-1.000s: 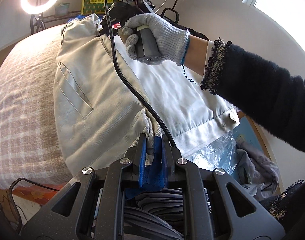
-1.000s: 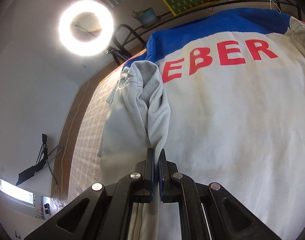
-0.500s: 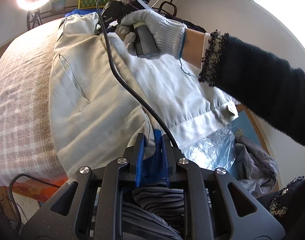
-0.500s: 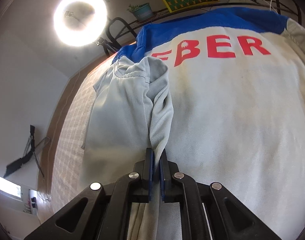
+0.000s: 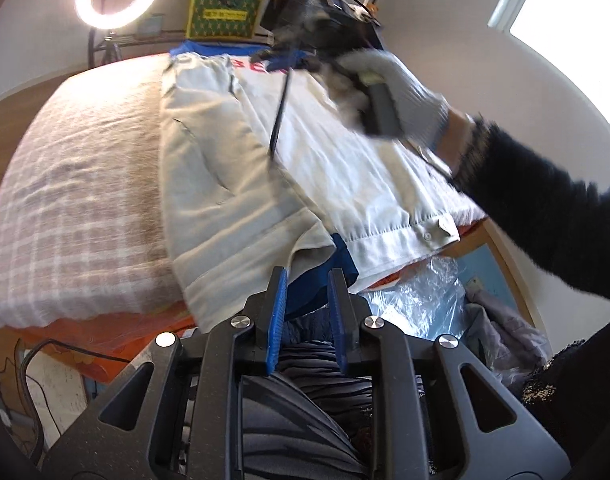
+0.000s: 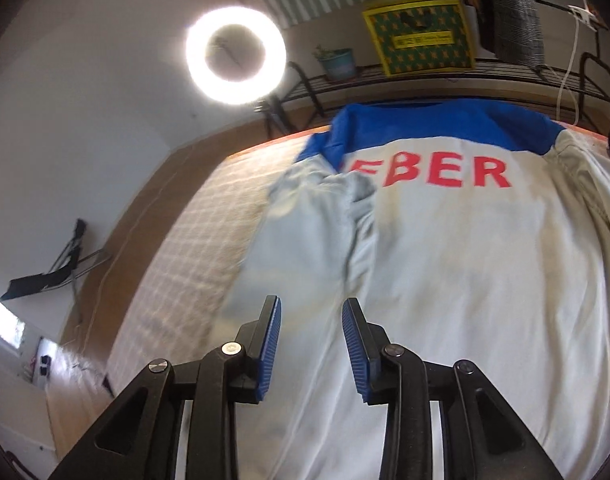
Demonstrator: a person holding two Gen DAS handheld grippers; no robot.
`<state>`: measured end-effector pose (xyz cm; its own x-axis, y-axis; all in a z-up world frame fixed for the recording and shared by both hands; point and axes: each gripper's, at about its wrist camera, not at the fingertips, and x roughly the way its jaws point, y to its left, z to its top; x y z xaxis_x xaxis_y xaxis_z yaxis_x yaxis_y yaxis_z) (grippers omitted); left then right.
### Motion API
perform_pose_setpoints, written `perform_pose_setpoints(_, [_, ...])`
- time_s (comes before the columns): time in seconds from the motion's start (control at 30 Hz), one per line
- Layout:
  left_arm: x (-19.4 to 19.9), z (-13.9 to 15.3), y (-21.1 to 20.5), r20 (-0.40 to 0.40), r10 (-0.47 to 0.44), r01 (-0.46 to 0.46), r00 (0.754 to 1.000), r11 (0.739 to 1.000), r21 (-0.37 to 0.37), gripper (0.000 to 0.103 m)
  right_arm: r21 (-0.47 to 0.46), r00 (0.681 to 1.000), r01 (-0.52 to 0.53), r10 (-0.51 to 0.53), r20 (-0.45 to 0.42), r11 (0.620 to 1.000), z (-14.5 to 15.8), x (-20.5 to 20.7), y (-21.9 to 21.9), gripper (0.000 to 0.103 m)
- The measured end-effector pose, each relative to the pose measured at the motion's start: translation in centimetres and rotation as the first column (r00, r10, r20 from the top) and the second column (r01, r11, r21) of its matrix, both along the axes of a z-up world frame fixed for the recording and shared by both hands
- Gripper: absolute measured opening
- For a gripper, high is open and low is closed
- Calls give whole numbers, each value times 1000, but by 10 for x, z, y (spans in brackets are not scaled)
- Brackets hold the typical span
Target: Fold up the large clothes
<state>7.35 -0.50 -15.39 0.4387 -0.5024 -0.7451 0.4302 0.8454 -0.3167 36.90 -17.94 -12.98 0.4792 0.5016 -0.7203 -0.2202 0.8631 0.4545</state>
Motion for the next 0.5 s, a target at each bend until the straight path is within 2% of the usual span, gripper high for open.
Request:
perform_pose_setpoints(0.1, [-5,7,15,17,48,-48,999,999,-13,20,-26,996,-90,91,14,996,-1,-32,24,32])
perform_pose_setpoints(0.2, [-8,11,29,20,94,-93,995,995,-30,20,-1,986,-169,169,10,986,-5,-68,44,30])
perform_pose_setpoints(0.5, [-22,26,53,64,167,-165,984,986,-33,20,21,970,-242,242,-30,970,-21,-138,62,28])
